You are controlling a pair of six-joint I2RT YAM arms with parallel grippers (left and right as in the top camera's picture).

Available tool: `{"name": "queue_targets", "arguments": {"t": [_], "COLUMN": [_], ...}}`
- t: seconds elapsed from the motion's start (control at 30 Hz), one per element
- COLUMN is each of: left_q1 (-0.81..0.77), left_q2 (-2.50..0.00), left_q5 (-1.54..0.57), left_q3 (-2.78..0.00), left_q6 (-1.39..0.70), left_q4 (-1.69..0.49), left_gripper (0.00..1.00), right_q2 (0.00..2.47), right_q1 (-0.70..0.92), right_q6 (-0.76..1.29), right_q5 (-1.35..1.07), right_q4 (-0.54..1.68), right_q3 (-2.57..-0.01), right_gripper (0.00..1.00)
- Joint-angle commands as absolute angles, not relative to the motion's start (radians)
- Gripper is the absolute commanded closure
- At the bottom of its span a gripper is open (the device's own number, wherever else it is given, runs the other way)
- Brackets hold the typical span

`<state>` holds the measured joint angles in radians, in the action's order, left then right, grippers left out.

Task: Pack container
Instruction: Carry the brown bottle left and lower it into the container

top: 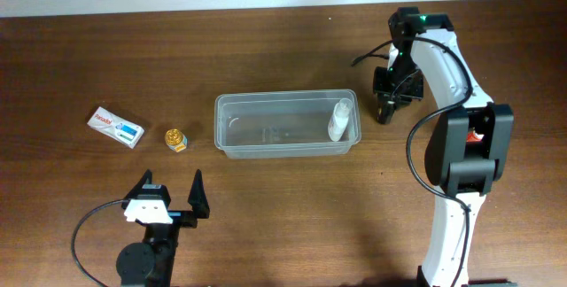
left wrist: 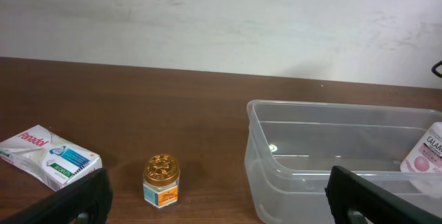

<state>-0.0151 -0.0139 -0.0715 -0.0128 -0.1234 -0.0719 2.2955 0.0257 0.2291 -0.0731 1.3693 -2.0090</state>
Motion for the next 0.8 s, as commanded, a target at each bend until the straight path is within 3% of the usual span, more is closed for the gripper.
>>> {"name": "queue_targets", "arguments": {"t": [0.0, 0.43, 0.77], "left_q1": [-0.01, -0.01, -0.01], "left_q2": [-0.005, -0.005, -0.005], "left_q5": [-0.075, -0.075, -0.075], "left_q3": [-0.009, -0.009, -0.009], "left_q6": [-0.107, -0.107, -0.107], "left_q4": [-0.076, -0.076, -0.076], "left_gripper": [0.01, 0.01, 0.01], "right_q2": [2.299, 2.283, 2.233], "right_q1": [0.027, 0.049, 0.199], "right_q6": [0.213, 0.212, 0.206], "right_q5": [-0.068, -0.095, -0.102], "right_q4": [1.408, 1.665, 1.699], "right_q3": [-2.094, -2.475, -2.665], "right_gripper": [0.79, 0.78, 0.77]}}
